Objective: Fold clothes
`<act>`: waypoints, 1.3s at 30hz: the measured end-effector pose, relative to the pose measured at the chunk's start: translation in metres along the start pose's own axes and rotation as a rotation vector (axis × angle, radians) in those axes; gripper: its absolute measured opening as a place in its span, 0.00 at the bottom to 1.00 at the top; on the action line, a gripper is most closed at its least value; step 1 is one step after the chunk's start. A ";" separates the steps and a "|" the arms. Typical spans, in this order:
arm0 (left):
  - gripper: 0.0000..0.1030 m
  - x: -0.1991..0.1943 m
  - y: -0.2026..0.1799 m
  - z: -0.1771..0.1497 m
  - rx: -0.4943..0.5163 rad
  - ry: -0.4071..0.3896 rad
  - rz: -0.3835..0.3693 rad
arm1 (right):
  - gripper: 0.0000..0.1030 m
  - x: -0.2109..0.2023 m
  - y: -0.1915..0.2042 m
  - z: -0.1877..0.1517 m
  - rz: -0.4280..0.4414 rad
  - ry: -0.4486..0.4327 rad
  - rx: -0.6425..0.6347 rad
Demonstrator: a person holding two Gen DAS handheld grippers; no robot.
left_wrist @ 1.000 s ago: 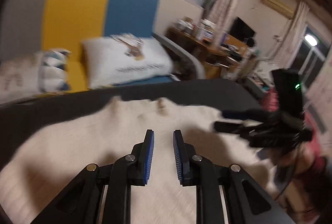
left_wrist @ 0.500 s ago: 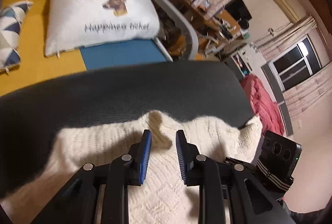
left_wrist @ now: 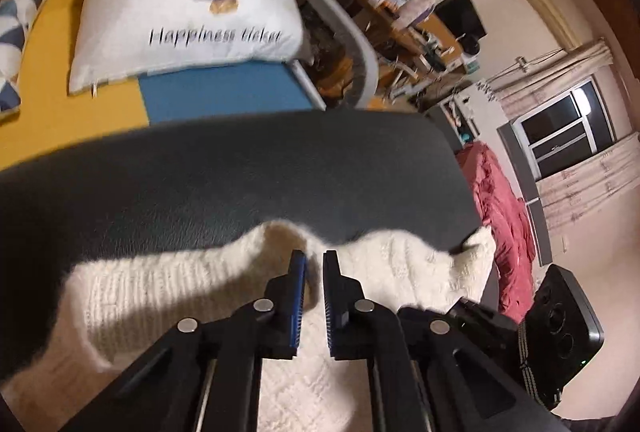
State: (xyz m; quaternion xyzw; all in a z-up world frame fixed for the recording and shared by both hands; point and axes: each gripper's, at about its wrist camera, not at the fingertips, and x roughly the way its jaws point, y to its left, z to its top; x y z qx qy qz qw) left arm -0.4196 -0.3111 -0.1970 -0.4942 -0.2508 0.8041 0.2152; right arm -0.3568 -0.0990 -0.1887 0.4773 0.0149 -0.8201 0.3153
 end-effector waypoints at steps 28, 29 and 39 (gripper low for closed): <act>0.17 0.012 0.021 0.012 -0.092 -0.008 -0.002 | 0.68 0.022 -0.021 0.000 -0.246 -0.074 -0.078; 0.16 0.016 0.015 0.012 -0.064 -0.004 0.004 | 0.68 0.023 -0.020 0.000 -0.254 -0.072 -0.083; 0.04 0.025 -0.013 0.017 0.041 -0.112 0.260 | 0.67 0.028 -0.014 -0.001 -0.308 -0.058 -0.109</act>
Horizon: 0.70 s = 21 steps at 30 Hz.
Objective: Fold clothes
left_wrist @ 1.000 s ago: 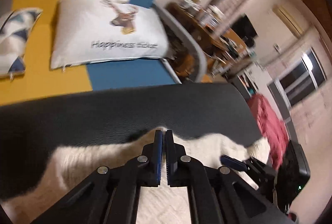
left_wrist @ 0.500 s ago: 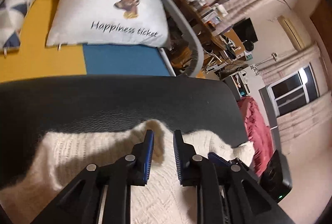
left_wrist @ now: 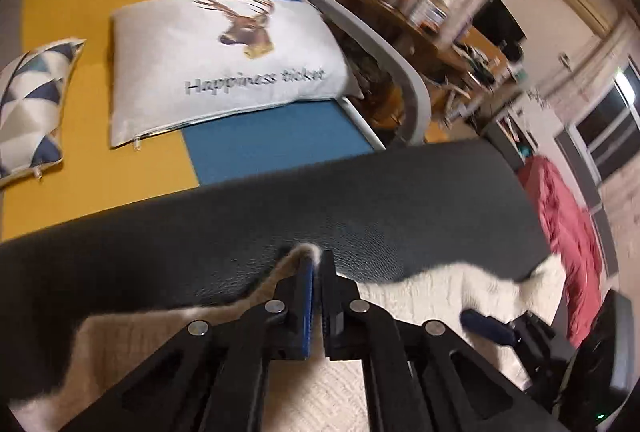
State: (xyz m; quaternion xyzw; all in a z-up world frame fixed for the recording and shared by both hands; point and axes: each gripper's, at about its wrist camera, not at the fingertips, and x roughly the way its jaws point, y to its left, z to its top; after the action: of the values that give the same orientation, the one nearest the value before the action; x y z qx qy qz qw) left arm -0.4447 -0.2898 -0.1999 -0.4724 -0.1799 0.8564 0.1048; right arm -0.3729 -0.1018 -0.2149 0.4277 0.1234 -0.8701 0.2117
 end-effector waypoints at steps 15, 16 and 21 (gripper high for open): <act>0.17 -0.142 0.072 -0.088 0.058 -0.120 0.023 | 0.70 -0.040 0.023 0.037 0.620 -0.012 0.062; 0.17 -0.141 0.069 -0.095 0.081 -0.120 0.044 | 0.70 -0.038 0.029 0.046 0.672 -0.010 0.058; 0.17 -0.124 0.069 -0.127 0.136 -0.098 0.132 | 0.76 0.014 0.034 0.097 0.934 0.104 0.276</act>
State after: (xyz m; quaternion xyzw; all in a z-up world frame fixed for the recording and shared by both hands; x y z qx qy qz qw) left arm -0.2725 -0.3692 -0.1944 -0.4324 -0.0947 0.8939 0.0713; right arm -0.4310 -0.1741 -0.1686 0.5043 -0.1878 -0.6679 0.5142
